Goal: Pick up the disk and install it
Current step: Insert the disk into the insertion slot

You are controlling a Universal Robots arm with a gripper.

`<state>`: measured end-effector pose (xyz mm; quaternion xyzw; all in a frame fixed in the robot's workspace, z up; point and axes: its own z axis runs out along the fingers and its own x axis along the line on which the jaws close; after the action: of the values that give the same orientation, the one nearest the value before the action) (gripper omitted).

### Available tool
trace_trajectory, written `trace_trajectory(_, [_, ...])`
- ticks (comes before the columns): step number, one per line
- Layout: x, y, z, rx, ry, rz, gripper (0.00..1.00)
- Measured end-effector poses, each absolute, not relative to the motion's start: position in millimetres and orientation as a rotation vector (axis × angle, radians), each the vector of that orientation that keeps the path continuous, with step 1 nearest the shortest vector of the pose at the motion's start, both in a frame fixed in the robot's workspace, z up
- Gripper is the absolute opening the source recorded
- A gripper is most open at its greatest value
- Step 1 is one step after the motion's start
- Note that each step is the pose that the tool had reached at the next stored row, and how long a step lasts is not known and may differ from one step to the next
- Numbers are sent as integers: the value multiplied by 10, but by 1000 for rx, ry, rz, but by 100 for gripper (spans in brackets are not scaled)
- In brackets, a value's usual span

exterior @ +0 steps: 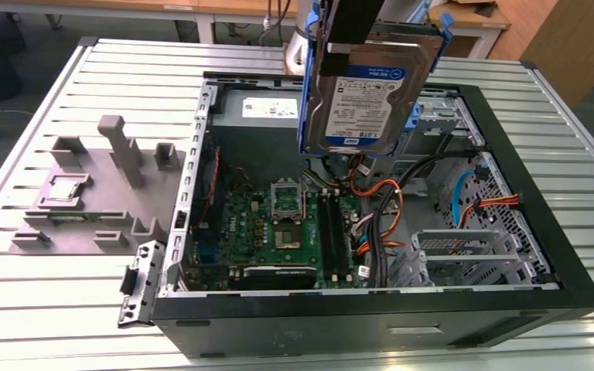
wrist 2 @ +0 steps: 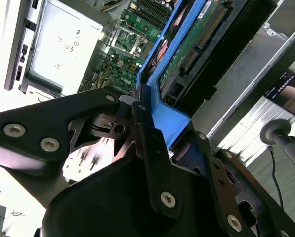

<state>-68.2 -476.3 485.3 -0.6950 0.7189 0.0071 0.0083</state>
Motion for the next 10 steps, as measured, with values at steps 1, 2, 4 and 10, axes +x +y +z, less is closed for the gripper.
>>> trace_trajectory(1, [-682, -4763, 4853, -2172, 2247, 22, 36])
trace_trajectory(2, [-678, -4763, 4851, -2172, 2246, 22, 36])
trace_trajectory(4, [-653, -4762, 4850, -2172, 2247, 22, 36])
trace_trajectory(10, [-572, -4770, 4845, -2172, 2247, 22, 36])
